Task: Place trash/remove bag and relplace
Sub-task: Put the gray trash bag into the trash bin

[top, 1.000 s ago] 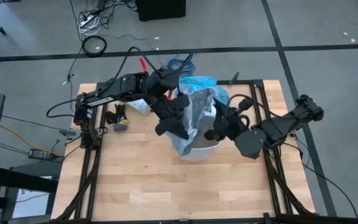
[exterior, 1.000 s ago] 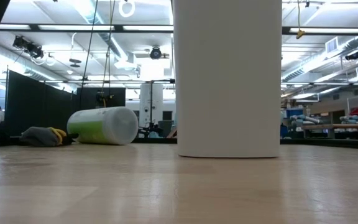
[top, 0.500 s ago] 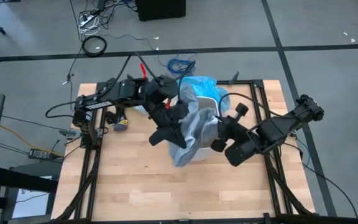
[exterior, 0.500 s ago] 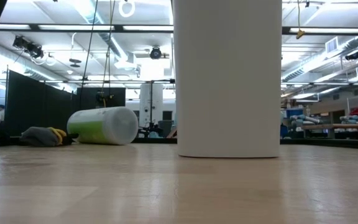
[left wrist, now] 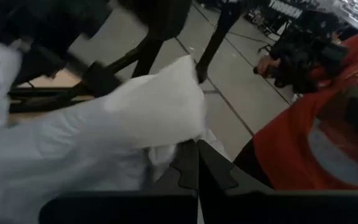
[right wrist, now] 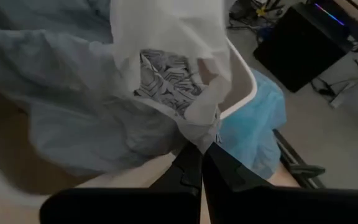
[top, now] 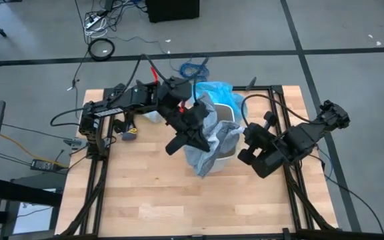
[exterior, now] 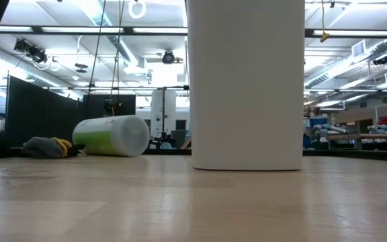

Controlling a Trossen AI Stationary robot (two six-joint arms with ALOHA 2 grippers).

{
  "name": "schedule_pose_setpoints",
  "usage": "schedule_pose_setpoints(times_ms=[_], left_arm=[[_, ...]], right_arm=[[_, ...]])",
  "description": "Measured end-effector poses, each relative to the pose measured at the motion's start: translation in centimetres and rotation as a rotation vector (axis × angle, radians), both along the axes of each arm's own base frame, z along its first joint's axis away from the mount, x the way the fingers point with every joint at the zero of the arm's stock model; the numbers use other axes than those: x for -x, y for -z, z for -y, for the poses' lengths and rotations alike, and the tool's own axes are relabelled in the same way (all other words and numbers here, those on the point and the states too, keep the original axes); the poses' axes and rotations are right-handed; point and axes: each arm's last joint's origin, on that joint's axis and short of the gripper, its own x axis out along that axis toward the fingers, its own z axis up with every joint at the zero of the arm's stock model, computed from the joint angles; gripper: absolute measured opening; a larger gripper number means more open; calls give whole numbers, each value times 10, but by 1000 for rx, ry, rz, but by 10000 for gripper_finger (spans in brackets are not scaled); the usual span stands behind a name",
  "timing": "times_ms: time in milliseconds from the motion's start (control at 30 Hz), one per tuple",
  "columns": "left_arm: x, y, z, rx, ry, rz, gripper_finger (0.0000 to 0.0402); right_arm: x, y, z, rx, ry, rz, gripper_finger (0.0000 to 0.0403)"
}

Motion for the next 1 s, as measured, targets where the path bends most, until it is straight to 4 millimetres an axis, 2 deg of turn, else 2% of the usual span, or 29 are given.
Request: schedule_pose_setpoints(times_ms=[233,300,400,567,633,767,1000], left_arm=[[-27,48,-5,12,29,-28,1],[-33,55,-12,37,42,-4,1],[-35,52,-27,40,32,57,1],[-33,39,-65,40,-59,180,1],[-33,32,-73,55,-96,226,1],[-41,30,-64,127,-61,310,1],[-49,75,-61,257,24,203,1]], right_arm=[[3,-1,-5,2,-1,36,0],[3,-1,-6,8,1,47,0],[3,-1,-6,10,8,58,0],[3,-3,-4,46,38,112,0],[2,-3,-3,49,42,114,0],[2,-4,-3,59,39,107,0],[3,-3,-4,60,17,84,0]])
